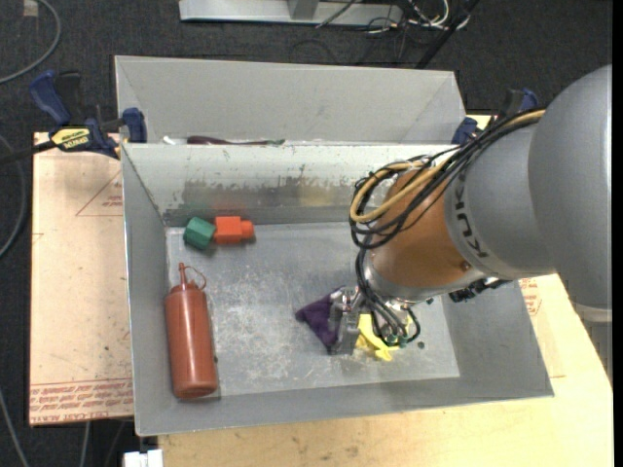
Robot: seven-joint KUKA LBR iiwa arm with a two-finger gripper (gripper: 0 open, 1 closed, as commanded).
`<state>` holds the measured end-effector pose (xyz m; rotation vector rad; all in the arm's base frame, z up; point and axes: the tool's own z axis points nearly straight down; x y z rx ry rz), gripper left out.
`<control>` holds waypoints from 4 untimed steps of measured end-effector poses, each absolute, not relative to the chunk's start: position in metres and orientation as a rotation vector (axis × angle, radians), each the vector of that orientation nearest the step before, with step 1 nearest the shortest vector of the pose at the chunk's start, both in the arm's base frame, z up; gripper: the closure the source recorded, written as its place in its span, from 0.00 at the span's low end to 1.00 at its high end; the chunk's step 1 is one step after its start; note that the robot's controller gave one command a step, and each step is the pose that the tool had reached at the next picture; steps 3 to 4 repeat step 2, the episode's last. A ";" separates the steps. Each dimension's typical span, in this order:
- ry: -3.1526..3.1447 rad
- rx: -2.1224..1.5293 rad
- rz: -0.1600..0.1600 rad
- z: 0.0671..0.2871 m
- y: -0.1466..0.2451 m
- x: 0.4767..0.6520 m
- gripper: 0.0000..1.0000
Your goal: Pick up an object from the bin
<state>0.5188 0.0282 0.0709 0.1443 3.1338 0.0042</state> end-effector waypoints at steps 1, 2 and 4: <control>3.144 0.144 0.003 0.081 0.028 0.516 1.00; 3.140 0.144 0.005 0.104 0.029 0.517 1.00; 3.140 0.144 0.005 0.104 0.029 0.517 1.00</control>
Offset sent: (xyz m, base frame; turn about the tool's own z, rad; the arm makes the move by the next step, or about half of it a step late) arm 0.0000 0.0002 0.0697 0.0000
